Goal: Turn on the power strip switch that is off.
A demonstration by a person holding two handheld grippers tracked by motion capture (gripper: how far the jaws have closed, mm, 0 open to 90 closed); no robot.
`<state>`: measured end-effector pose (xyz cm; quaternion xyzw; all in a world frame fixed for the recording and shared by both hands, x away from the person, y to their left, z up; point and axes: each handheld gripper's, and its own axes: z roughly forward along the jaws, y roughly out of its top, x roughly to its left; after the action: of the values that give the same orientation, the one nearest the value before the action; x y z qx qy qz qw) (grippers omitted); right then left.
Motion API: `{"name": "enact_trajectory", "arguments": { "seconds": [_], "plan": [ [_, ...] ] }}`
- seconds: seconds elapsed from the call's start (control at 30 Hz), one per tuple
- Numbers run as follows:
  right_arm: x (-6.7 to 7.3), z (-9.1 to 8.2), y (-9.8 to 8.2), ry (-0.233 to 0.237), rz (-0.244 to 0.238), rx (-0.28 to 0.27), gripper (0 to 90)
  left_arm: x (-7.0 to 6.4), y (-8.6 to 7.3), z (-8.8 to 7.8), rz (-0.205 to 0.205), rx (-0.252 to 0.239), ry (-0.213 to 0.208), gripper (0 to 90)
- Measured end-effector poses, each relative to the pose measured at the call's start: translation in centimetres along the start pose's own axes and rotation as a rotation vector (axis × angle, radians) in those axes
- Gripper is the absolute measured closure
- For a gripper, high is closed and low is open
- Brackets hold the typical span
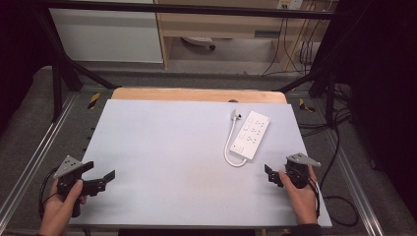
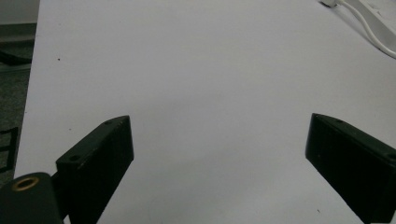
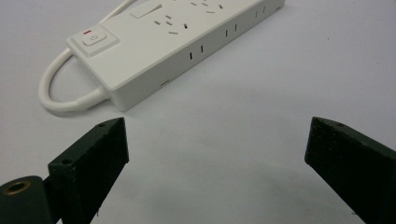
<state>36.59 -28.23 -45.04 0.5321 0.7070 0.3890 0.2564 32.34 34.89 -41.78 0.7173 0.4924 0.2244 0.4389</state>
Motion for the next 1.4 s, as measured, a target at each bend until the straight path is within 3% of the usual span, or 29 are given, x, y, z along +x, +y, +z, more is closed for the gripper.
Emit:
{"name": "enact_trajectory", "arguments": {
  "seconds": [0.3, 0.77, 1.4],
  "plan": [
    [0.5, -0.5, 0.6, 0.006, -0.012, -0.057, 6.6, 0.1, -0.1, 0.0, 0.003, 0.007, -0.009, 8.0],
    [0.5, -1.2, 1.3, 0.046, 0.01, -0.045, 5.3, -0.2, -0.1, 0.1, 0.019, 0.017, -0.017, 7.6],
    [0.6, -1.7, 1.8, 0.066, 0.022, -0.097, 4.1, -0.2, -0.2, 0.3, 0.011, 0.023, -0.027, 7.5]
  ]
}}
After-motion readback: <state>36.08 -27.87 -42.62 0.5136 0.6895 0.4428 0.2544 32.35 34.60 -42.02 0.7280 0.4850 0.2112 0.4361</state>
